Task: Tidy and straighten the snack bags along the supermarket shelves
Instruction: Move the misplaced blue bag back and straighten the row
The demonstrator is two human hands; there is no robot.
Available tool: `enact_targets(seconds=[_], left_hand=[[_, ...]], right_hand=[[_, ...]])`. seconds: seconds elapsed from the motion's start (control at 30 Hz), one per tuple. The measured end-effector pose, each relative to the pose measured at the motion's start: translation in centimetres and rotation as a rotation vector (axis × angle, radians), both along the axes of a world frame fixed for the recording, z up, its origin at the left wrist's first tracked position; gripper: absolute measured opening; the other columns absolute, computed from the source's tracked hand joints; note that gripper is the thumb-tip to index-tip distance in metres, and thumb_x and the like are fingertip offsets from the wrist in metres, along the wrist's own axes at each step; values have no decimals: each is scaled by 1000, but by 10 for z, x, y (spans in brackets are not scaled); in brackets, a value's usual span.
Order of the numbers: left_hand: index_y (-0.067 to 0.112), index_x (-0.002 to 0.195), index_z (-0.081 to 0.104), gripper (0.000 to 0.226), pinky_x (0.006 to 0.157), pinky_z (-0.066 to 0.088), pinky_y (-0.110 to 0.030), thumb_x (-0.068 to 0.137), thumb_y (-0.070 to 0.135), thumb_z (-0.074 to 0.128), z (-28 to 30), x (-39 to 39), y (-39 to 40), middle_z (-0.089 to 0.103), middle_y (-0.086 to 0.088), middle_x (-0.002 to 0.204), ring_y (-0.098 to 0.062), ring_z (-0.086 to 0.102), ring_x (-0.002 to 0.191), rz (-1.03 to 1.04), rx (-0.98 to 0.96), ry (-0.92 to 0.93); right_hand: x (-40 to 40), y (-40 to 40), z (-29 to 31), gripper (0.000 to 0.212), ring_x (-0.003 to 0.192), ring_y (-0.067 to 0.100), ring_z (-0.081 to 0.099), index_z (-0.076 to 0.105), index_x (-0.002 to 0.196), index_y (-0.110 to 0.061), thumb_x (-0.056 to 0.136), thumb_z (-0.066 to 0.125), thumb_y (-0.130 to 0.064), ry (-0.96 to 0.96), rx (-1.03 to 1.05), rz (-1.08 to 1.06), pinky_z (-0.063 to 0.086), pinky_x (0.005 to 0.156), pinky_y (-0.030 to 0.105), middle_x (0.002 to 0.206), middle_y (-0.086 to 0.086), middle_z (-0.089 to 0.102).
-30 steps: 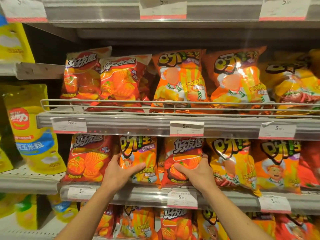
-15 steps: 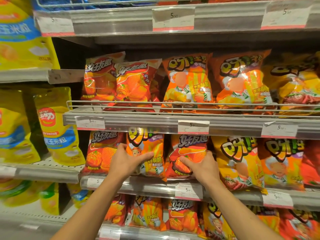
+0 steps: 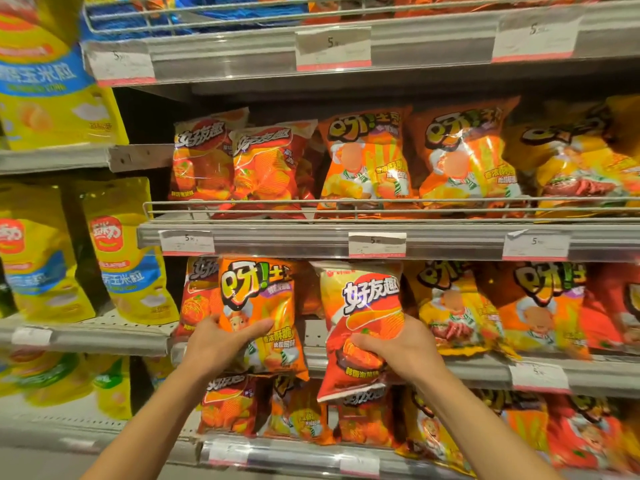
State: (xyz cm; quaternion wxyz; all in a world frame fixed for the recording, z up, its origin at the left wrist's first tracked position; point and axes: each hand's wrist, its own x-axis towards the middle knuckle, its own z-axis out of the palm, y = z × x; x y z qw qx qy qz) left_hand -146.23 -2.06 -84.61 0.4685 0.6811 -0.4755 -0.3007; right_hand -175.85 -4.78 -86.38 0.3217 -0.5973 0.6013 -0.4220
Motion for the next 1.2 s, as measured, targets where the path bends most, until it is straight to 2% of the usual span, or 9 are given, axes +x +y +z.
enact_targets(seconds=[0.13,0.3,0.37,0.53,0.67,0.77,0.93,1.07,1.2], left_hand=[[7,150,33,121,82,40,-34,55,62,85,7,-42,-13,56,-5,123,-17,49,100,-23,-13,84],[12,114,58,89,73,47,-31,47,64,86,9,-102,-40,60,6,92,-19,58,96,-147,30,145],[8,128,53,98,81,47,-31,53,60,88,9,-125,-49,62,6,102,-14,59,94,-184,21,166],[18,106,60,60,70,50,-27,62,47,90,3,-158,-75,71,-1,108,-11,65,92,-249,-5,177],[18,104,61,52,81,56,-37,68,44,88,-10,-165,-89,72,-2,100,-20,68,95,-262,8,177],[23,96,62,43,71,52,-30,69,45,87,-20,-168,-92,72,2,94,-17,68,93,-266,-16,182],[12,110,62,57,87,57,-39,70,43,87,-21,-176,-94,73,-1,100,-19,69,95,-288,-32,162],[24,94,68,21,66,56,-18,79,25,83,-30,-180,-89,76,15,83,0,71,78,-448,-110,60],[26,109,59,43,82,55,-19,75,35,84,-30,-150,-78,72,15,100,3,68,89,-557,-12,-10]], right_hand=[[-33,30,2,26,77,-2,71,77,83,-37,64,93,-47,-11,-13,-14,54,69,24,78,-24,75],[-77,53,12,35,84,9,73,75,88,-33,62,94,-46,-22,-10,-133,56,80,33,81,-18,77],[-92,55,17,35,85,12,73,75,89,-31,63,94,-44,-17,1,-174,58,83,38,84,-13,77],[-109,57,15,47,87,17,73,73,101,-27,63,94,-44,-37,-18,-249,59,86,45,90,-9,78],[-108,53,11,62,93,18,71,67,112,-27,61,91,-54,14,1,-271,57,89,45,97,-8,76],[-105,49,9,70,96,20,69,62,116,-26,61,88,-60,63,21,-287,56,90,44,100,-6,74],[-94,52,6,77,97,22,67,54,120,-27,61,87,-64,88,9,-334,54,82,39,100,-7,71],[-83,57,4,90,101,23,64,48,129,-25,59,88,-64,88,13,-348,53,83,39,107,-6,68],[-65,65,4,95,105,25,65,47,127,-27,52,88,-68,84,32,-340,55,90,46,108,-6,68]])
